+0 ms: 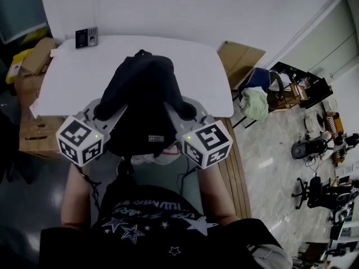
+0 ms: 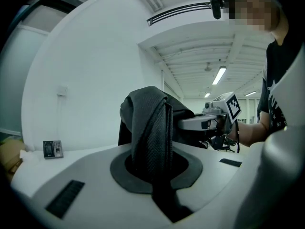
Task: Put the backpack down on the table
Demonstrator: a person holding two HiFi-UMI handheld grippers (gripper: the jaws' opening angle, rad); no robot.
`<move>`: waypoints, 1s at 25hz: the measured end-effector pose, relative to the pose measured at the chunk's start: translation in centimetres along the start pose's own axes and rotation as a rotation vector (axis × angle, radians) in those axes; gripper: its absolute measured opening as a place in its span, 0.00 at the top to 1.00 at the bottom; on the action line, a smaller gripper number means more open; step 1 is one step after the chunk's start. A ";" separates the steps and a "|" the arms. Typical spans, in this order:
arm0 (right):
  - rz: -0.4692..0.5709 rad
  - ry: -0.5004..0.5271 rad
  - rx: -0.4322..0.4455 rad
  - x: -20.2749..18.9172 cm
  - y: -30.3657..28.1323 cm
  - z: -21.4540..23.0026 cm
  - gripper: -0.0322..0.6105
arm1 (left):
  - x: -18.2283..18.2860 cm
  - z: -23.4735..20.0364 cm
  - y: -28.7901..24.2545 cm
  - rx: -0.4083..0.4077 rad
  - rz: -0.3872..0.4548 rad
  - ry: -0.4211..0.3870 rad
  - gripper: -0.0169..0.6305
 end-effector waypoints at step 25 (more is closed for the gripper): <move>-0.017 0.052 -0.131 2.7 -20.6 7.6 0.94 | 2.9 -23.1 -7.9 -0.142 0.024 0.015 0.91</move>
Point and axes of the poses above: the fingertips, and each gripper's own axes: y backward along the fingers, z to its right, x out of its top, the point moved 7 cm from there along y, backward along the fingers, and after that the axes turned 7 degrees about z, right-handed, at the moved point
